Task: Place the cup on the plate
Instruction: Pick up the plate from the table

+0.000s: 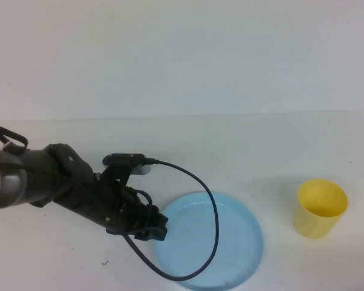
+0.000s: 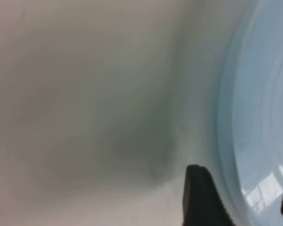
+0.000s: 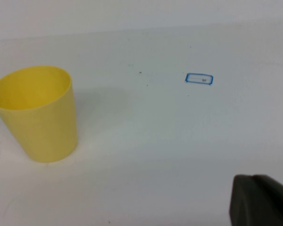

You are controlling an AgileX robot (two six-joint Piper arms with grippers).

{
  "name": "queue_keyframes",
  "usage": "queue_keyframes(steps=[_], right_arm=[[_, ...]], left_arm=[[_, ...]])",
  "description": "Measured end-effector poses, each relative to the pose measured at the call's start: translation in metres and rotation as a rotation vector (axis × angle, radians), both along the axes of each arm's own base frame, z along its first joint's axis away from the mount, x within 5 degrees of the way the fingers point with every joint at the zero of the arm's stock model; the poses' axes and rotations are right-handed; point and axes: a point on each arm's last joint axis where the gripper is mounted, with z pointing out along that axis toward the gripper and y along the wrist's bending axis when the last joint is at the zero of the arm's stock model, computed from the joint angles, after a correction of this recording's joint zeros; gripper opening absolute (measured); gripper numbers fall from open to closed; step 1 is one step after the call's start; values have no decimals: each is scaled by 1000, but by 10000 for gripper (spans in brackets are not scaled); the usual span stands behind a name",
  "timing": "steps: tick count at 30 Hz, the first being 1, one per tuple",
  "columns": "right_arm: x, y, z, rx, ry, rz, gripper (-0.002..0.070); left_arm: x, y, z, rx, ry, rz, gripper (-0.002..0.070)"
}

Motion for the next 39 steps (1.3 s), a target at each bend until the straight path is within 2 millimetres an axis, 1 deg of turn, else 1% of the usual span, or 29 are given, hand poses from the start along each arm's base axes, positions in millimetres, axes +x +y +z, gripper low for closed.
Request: queue_keyframes(steps=[8, 10, 12, 14, 16, 18, 19, 22, 23, 24, 33, 39], right_arm=[[0, 0, 0, 0, 0, 0, 1], [0, 0, 0, 0, 0, 0, 1], [0, 0, 0, 0, 0, 0, 1], [0, 0, 0, 0, 0, 0, 1], [0, 0, 0, 0, 0, 0, 1], [0, 0, 0, 0, 0, 0, 1], [0, 0, 0, 0, 0, 0, 1], [0, 0, 0, 0, 0, 0, 1], [0, 0, 0, 0, 0, 0, 1], [0, 0, 0, 0, 0, 0, 1], [0, 0, 0, 0, 0, 0, 1], [0, 0, 0, 0, 0, 0, 1]], left_arm=[[1, -1, -4, -15, 9, 11, 350], [1, -1, -3, -15, 7, 11, 331], [1, -1, -3, -16, 6, 10, 274], [1, -1, -3, -16, 5, 9, 193], [1, -1, -3, -11, -7, -12, 96], [1, -2, -3, -5, -21, -40, 24], [1, -2, -3, -3, -26, -49, 1], [1, -2, -3, -2, -30, -56, 1], [1, -2, -3, -2, -29, -57, 22], [1, -2, -3, -2, -29, -57, 1], [1, -2, -3, -3, -28, -63, 1], [3, -4, -1, -42, -30, -17, 3]])
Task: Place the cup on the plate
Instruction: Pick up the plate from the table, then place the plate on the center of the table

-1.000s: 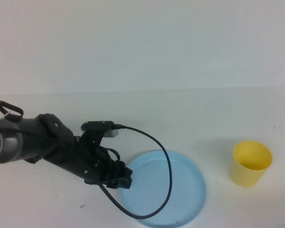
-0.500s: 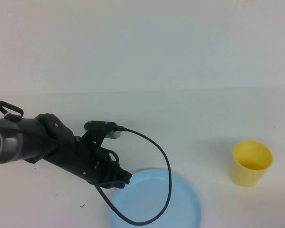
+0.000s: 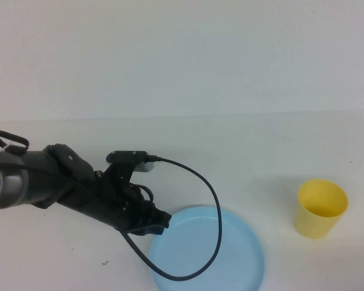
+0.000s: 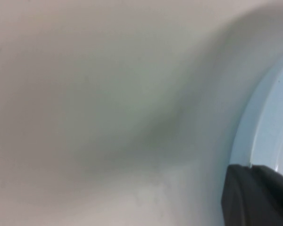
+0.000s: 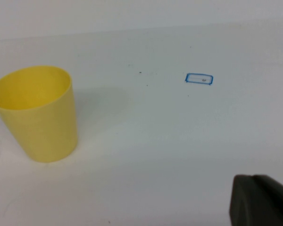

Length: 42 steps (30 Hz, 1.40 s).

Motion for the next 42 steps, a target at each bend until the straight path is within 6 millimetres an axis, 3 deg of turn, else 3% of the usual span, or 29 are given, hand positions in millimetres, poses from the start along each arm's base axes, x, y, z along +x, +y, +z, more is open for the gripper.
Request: queue_keyframes(steps=[12, 22, 26, 34, 42], right_arm=[[0, 0, 0, 0, 0, 0, 1], [0, 0, 0, 0, 0, 0, 1], [0, 0, 0, 0, 0, 0, 1], [0, 0, 0, 0, 0, 0, 1], [0, 0, 0, 0, 0, 0, 1]], left_arm=[[5, -7, 8, -118, -30, 53, 3], [14, -41, 30, -133, -154, 14, 1], [16, -43, 32, -128, -174, 27, 3], [16, -51, -6, -103, -59, 14, 1], [16, -55, -9, -95, -69, 15, 2]])
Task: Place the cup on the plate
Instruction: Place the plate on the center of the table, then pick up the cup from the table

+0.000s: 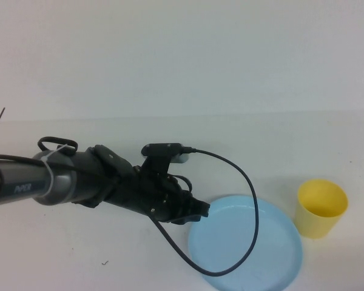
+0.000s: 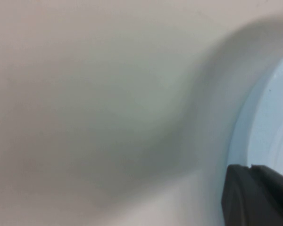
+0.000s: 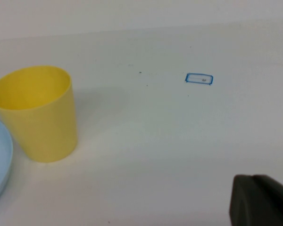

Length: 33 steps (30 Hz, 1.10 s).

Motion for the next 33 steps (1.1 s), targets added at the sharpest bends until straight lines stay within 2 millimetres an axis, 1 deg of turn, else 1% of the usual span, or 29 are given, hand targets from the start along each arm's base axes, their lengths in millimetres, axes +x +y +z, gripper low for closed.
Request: queue_keyframes(steps=[3, 4, 5, 6, 7, 8, 9, 10, 11, 12, 13, 14, 15, 16, 17, 18, 19, 20, 21, 22, 23, 25, 27, 29, 32, 33], right_arm=[[0, 0, 0, 0, 0, 0, 1], [0, 0, 0, 0, 0, 0, 1], [0, 0, 0, 0, 0, 0, 1], [0, 0, 0, 0, 0, 0, 1], [0, 0, 0, 0, 0, 0, 1], [0, 0, 0, 0, 0, 0, 1], [0, 0, 0, 0, 0, 0, 1], [0, 0, 0, 0, 0, 0, 1], [0, 0, 0, 0, 0, 0, 1], [0, 0, 0, 0, 0, 0, 1], [0, 0, 0, 0, 0, 0, 1], [0, 0, 0, 0, 0, 0, 1], [0, 0, 0, 0, 0, 0, 1], [0, 0, 0, 0, 0, 0, 1], [0, 0, 0, 0, 0, 0, 1], [0, 0, 0, 0, 0, 0, 1], [0, 0, 0, 0, 0, 0, 1], [0, 0, 0, 0, 0, 0, 1], [0, 0, 0, 0, 0, 0, 1], [0, 0, 0, 0, 0, 0, 1], [0, 0, 0, 0, 0, 0, 1], [0, 0, 0, 0, 0, 0, 1], [0, 0, 0, -2, 0, 0, 1], [0, 0, 0, -2, 0, 0, 1], [0, 0, 0, -2, 0, 0, 1], [0, 0, 0, -2, 0, 0, 1]], left_arm=[[0, 0, 0, 7, -9, -10, 6], [0, 0, 0, 10, -13, -16, 75], [0, 0, 0, 11, -16, -20, 35], [0, 0, 0, 11, -17, -22, 59], [0, 0, 0, 11, -16, -23, 239], [-1, -1, 0, 11, -16, -24, 147], [-1, -1, 1, 8, -15, -20, 199], [0, -1, 2, 5, -19, -16, 364], [0, 0, 6, 0, -30, -8, 287], [0, 1, 10, -2, -42, -3, 307], [1, 2, 16, -6, -60, 4, 309], [2, 5, 24, -14, -81, 15, 312], [3, 6, 32, -21, -102, 17, 298], [4, 9, 44, -28, -142, 21, 136], [4, 12, 58, -33, -192, 18, 217], [2, 14, 70, -36, -235, 14, 155], [-1, 16, 86, -38, -300, -5, 1], [-5, 19, 104, -46, -357, -9, 66], [-9, 21, 118, -55, -400, -6, 47], [-15, 24, 136, -72, -448, -1, 1], [-22, 28, 154, -89, -499, 5, 20], [-38, 33, 185, -124, -584, 7, 1], [-59, 37, 215, -162, -673, -5, 6], [-80, 43, 241, -196, -751, -27, 3], [-109, 53, 268, -226, -847, -86, 2], [-117, 55, 274, -240, -863, -105, 2]])
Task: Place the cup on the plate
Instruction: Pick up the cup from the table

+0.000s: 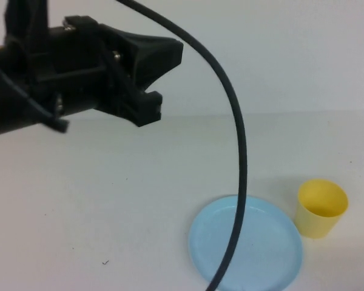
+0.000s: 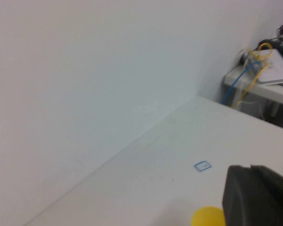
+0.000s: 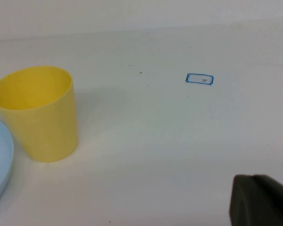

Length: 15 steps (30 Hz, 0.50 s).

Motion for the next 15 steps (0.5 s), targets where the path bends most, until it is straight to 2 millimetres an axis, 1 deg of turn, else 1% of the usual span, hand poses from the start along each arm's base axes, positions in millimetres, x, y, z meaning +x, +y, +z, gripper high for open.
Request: queue_keyframes(steps=[2, 4, 7, 11, 12, 14, 15], right_arm=[[0, 0, 0, 0, 0, 0, 1], [0, 0, 0, 0, 0, 0, 1], [0, 0, 0, 0, 0, 0, 1], [0, 0, 0, 0, 0, 0, 1], [0, 0, 0, 0, 0, 0, 1], [0, 0, 0, 0, 0, 0, 1], [0, 0, 0, 0, 0, 0, 1]], left_arm=[[-19, 6, 13, -16, -40, -39, 1], [-34, 11, 23, -34, -72, -61, 1], [-47, 14, 32, -62, -89, -88, 1], [-50, 16, 34, -57, -112, -92, 1], [-48, 17, 34, -18, -160, -74, 1], [-42, 21, 31, 121, -301, -22, 0], [-38, 22, 28, 169, -335, 7, 0]])
